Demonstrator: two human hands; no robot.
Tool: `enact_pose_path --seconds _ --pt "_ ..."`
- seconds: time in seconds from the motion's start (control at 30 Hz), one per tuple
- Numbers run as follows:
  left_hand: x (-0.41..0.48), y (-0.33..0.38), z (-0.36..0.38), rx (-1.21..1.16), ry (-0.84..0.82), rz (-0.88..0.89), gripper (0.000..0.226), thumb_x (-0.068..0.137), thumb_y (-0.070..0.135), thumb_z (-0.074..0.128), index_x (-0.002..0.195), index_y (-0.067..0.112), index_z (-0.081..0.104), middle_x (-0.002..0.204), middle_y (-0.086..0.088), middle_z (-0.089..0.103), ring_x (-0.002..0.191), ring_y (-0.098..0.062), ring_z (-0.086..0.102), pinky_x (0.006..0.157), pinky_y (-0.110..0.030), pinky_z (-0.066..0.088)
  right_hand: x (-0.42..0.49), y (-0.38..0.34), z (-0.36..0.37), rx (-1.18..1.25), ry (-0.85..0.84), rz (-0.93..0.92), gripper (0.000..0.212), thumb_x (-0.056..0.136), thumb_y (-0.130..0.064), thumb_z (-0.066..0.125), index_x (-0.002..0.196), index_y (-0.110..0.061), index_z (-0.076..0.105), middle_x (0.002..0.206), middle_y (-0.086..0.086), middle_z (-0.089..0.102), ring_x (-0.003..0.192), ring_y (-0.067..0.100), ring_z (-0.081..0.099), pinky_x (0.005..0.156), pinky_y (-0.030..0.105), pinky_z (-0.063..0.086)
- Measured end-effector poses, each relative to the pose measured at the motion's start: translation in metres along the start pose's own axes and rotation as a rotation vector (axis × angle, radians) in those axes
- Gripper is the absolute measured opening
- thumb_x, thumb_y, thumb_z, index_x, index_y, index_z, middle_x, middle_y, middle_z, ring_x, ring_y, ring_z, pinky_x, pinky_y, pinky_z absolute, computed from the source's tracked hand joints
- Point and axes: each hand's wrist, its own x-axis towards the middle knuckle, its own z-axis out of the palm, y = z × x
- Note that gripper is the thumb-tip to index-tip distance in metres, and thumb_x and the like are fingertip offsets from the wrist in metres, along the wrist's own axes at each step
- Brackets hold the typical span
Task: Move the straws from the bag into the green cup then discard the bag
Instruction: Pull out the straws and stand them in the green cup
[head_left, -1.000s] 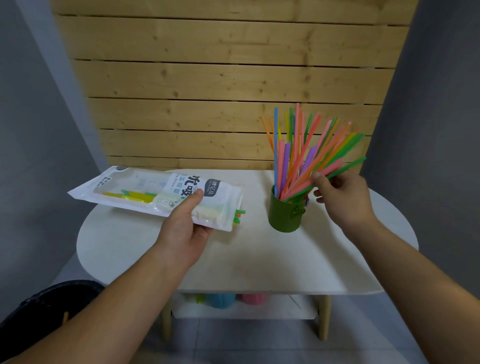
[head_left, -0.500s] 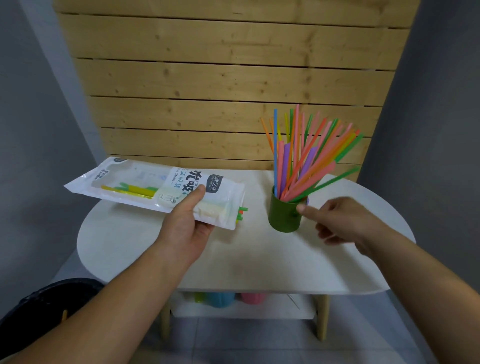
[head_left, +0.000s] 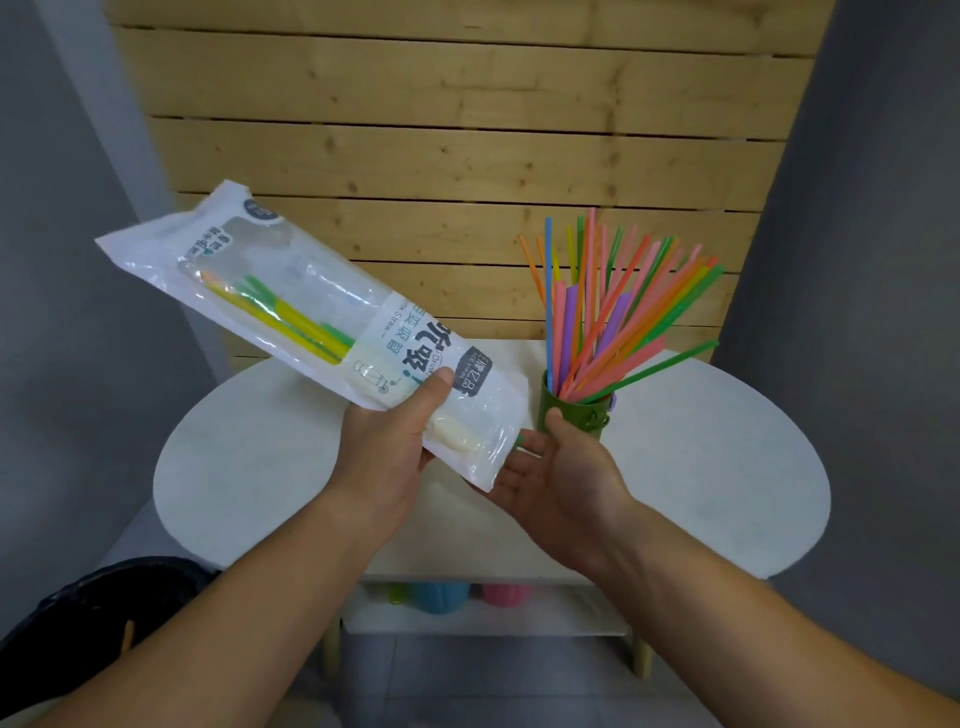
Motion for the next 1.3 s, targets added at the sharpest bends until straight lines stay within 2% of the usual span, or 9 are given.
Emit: enact_pose_path --seconds 0.13,0.23,0.3,0.43,0.57,0.87,1.03,1.17,1.3 --pt "0.001 -0.002 -0.002 0.026 0.001 0.012 0.040 0.090 0.005 0.073 0.126 0.022 0.068 0.112 0.004 0.080 0.102 -0.016 0.076 0.074 -0.030 0.062 -0.002 0.001 0.000 -0.061 0.008 -0.022 0.042 0.107 -0.037 0.035 0.111 -0.003 0.060 0.101 0.025 0.075 0.089 0.036 0.075 0.073 0.043 0.060" --pt "0.003 -0.003 -0.003 -0.017 0.010 -0.020 0.037 0.090 0.005 0.073 0.122 0.023 0.069 0.106 0.004 0.081 0.096 -0.015 0.078 0.068 -0.029 0.062 -0.003 0.000 -0.003 -0.258 0.057 -0.096 0.030 0.105 -0.030 0.045 0.098 -0.007 0.063 0.073 0.011 0.076 0.062 0.022 0.072 0.059 0.033 0.058" --pt "0.005 -0.003 -0.005 -0.055 0.026 -0.070 0.033 0.090 0.007 0.073 0.119 0.022 0.071 0.102 0.004 0.082 0.091 -0.014 0.079 0.064 -0.029 0.062 -0.004 -0.003 -0.007 -0.351 0.054 -0.164 0.023 0.102 -0.025 0.053 0.090 -0.008 0.065 0.063 0.005 0.069 0.055 0.016 0.065 0.055 0.028 0.056" --pt "0.006 -0.002 -0.008 -0.118 0.034 -0.144 0.026 0.090 0.008 0.073 0.113 0.022 0.073 0.102 0.002 0.082 0.090 -0.014 0.079 0.063 -0.029 0.062 -0.005 -0.008 -0.015 -0.450 -0.023 -0.262 0.014 0.097 -0.013 0.060 0.095 -0.002 0.069 0.076 0.007 0.066 0.063 0.013 0.063 0.060 0.024 0.056" --pt "0.006 -0.002 -0.009 -0.133 0.037 -0.165 0.025 0.090 0.009 0.073 0.111 0.022 0.073 0.105 0.001 0.082 0.092 -0.015 0.079 0.064 -0.029 0.063 -0.006 -0.011 -0.017 -0.476 -0.033 -0.260 0.014 0.095 -0.009 0.063 0.103 0.000 0.071 0.080 0.008 0.070 0.066 0.012 0.067 0.062 0.023 0.056" --pt "0.009 0.000 -0.011 -0.211 0.072 -0.192 0.027 0.090 0.009 0.073 0.113 0.024 0.070 0.106 0.001 0.082 0.092 -0.016 0.079 0.064 -0.032 0.064 -0.009 -0.021 -0.016 -0.344 0.038 -0.260 0.010 0.092 0.003 0.060 0.099 -0.002 0.066 0.072 0.012 0.066 0.062 0.018 0.066 0.057 0.027 0.058" --pt "0.008 -0.001 -0.008 -0.240 0.083 -0.210 0.028 0.091 0.007 0.072 0.112 0.024 0.069 0.103 0.001 0.082 0.091 -0.016 0.079 0.067 -0.036 0.066 -0.007 -0.020 -0.017 -0.321 -0.004 -0.263 0.016 0.090 -0.003 0.069 0.105 0.003 0.067 0.079 0.013 0.072 0.069 0.019 0.072 0.064 0.027 0.059" --pt "0.010 0.003 -0.011 -0.302 0.112 -0.258 0.022 0.093 0.005 0.069 0.111 0.017 0.070 0.097 -0.001 0.083 0.084 -0.015 0.080 0.060 -0.034 0.064 -0.006 -0.029 -0.017 -0.095 -0.002 -0.281 0.008 0.087 0.004 0.067 0.095 0.002 0.068 0.075 0.009 0.071 0.068 0.015 0.072 0.066 0.024 0.059" --pt "0.011 0.005 -0.012 -0.350 0.123 -0.295 0.022 0.093 0.004 0.069 0.113 0.014 0.069 0.095 -0.001 0.083 0.081 -0.015 0.080 0.056 -0.033 0.063 -0.006 -0.029 -0.016 0.066 -0.060 -0.273 0.011 0.084 0.001 0.069 0.094 -0.004 0.068 0.079 0.004 0.069 0.073 0.011 0.068 0.068 0.022 0.059"
